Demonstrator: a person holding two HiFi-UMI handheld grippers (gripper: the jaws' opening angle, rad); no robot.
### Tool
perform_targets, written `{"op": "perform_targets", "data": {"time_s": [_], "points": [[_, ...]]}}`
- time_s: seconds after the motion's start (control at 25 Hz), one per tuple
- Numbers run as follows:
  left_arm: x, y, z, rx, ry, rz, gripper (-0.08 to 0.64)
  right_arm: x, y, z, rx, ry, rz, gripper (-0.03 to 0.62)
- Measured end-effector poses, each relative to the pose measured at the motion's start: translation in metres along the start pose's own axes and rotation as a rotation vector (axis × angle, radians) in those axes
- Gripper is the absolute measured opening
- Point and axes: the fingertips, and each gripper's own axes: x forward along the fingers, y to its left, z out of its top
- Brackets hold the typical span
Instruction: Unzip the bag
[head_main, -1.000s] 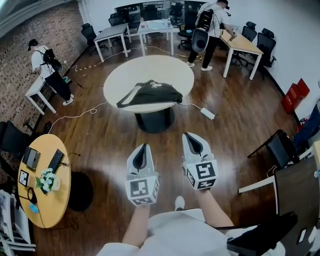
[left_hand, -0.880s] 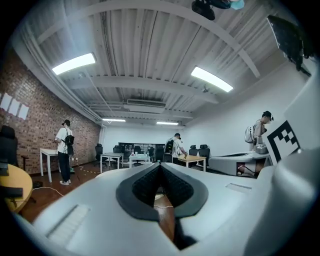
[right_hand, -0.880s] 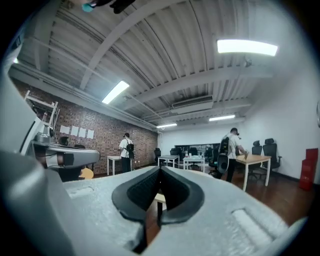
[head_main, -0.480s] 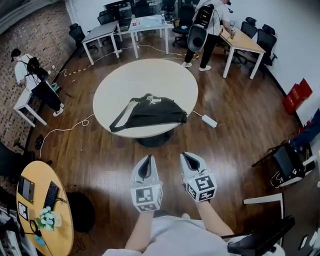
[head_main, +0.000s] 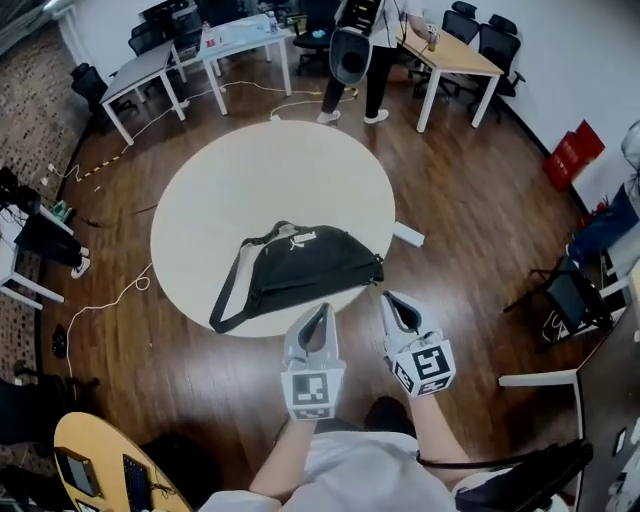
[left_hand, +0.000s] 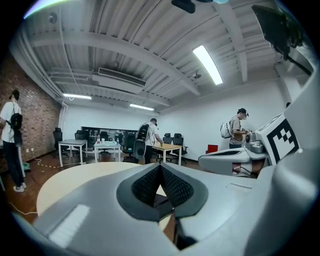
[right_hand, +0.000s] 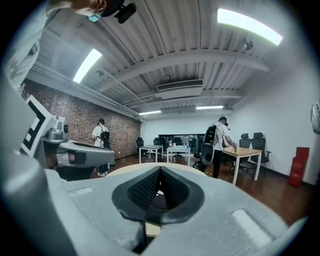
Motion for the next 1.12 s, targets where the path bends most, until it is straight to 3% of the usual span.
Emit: {"op": "perform_targets", "data": {"time_s": [0.16, 0.36, 0.6, 0.64, 0.68, 0.92, 1.12], "points": [[0.045, 0.003, -0.034, -0.064, 0.088, -0.043, 0.015, 0.02, -0.03, -0.036, -0.002, 0.09, -0.027, -0.011], [0.096, -0.03, -0.081, -0.091, 0.178, -0.093, 0.015, 0.045, -0.084, -0.106, -0.021, 0.241, -0.039, -0.011], [0.128, -0.048, -0.168, -0.115, 0.321, -0.096, 0.015, 0.076, -0.106, -0.21, -0.054, 0.409, 0.099, 0.004], [0.132, -0.049, -0.18, -0.114, 0.342, -0.095, 0.015, 0.081, -0.109, -0.226, -0.059, 0.431, 0.118, 0.111], [0.136, -0.051, -0.19, -0.115, 0.359, -0.092, 0.016, 0.086, -0.112, -0.24, -0.067, 0.45, 0.129, 0.135], [0.135, -0.059, -0.229, -0.138, 0.445, -0.05, 0.017, 0.095, -0.118, -0.3, -0.134, 0.525, 0.194, 0.137], [0.14, -0.068, -0.249, -0.131, 0.472, -0.047, 0.017, 0.111, -0.118, -0.322, -0.195, 0.539, 0.236, 0.133]]}}
